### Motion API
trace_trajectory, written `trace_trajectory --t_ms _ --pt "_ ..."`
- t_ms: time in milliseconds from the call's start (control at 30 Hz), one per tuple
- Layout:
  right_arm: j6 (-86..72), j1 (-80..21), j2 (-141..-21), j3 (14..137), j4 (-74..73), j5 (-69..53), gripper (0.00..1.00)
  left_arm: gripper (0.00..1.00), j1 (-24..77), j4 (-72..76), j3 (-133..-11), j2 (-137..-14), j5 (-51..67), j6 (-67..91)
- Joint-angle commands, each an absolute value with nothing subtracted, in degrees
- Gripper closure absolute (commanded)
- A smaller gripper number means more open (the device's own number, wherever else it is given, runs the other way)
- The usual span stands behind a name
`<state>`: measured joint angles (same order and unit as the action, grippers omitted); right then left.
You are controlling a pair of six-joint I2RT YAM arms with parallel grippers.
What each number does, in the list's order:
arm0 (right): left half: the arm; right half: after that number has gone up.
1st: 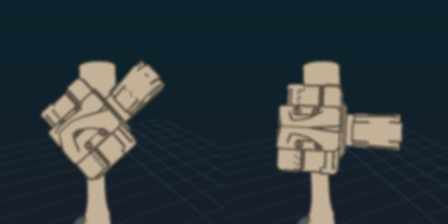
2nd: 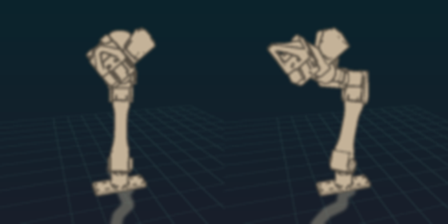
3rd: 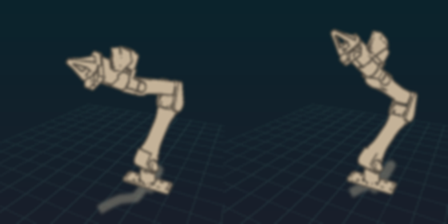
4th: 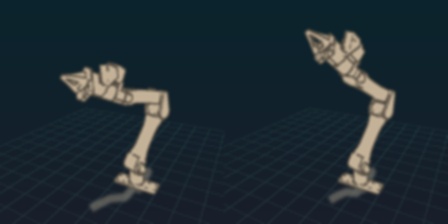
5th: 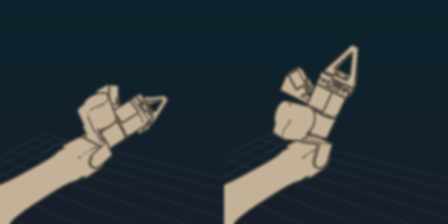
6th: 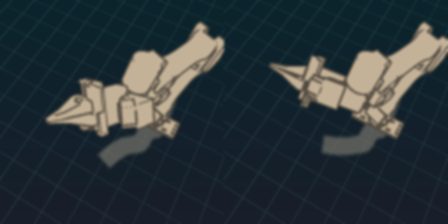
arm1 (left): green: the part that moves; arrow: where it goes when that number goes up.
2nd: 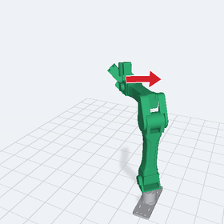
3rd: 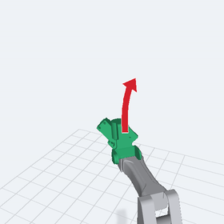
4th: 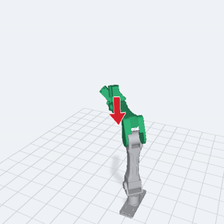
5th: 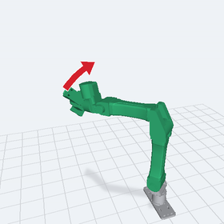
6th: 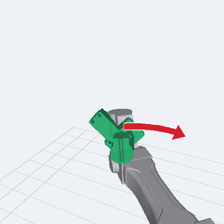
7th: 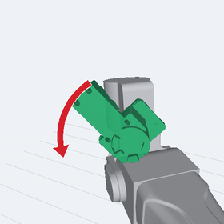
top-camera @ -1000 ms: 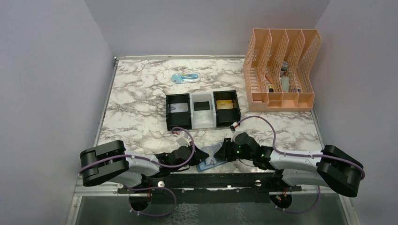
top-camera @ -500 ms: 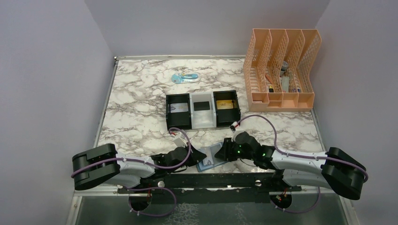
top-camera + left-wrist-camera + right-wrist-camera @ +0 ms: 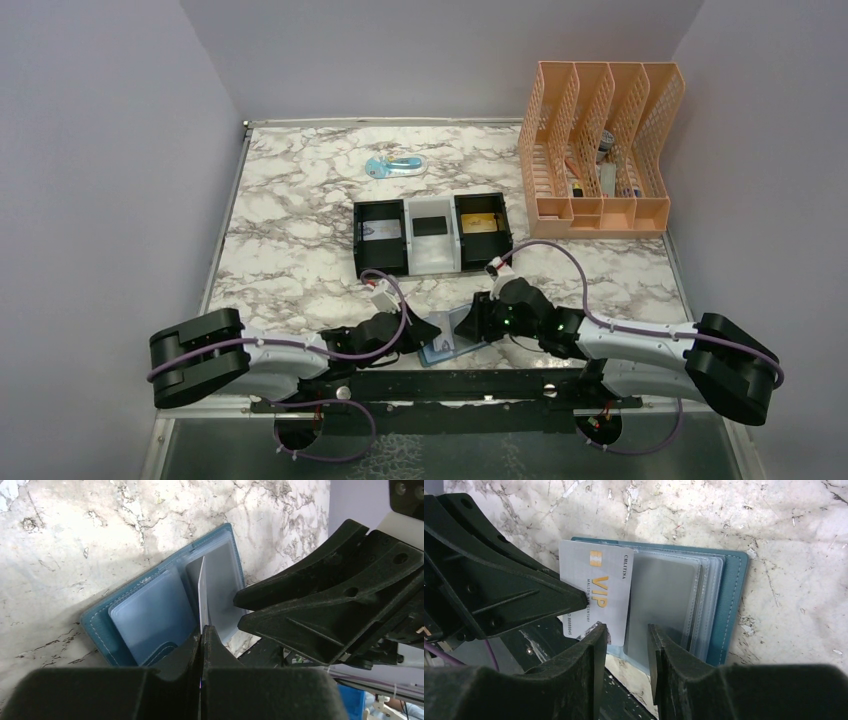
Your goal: Take the credit cards out of the card holder
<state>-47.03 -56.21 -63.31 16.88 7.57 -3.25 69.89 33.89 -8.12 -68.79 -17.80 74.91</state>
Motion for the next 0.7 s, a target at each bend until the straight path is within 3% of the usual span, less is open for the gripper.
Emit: trace_trajectory --t_ms 0,667 --pt "-46.4 -56.4 -63.3 17.4 10.4 -4.1 0.63 1.00 70.3 31.1 -7.1 -65.6 -18.2 74.1" --pt "-47.5 -56.4 -65.9 18.1 14.8 -6.7 0.58 1.00 70.2 24.8 -5.1 -52.1 -16.8 71.3"
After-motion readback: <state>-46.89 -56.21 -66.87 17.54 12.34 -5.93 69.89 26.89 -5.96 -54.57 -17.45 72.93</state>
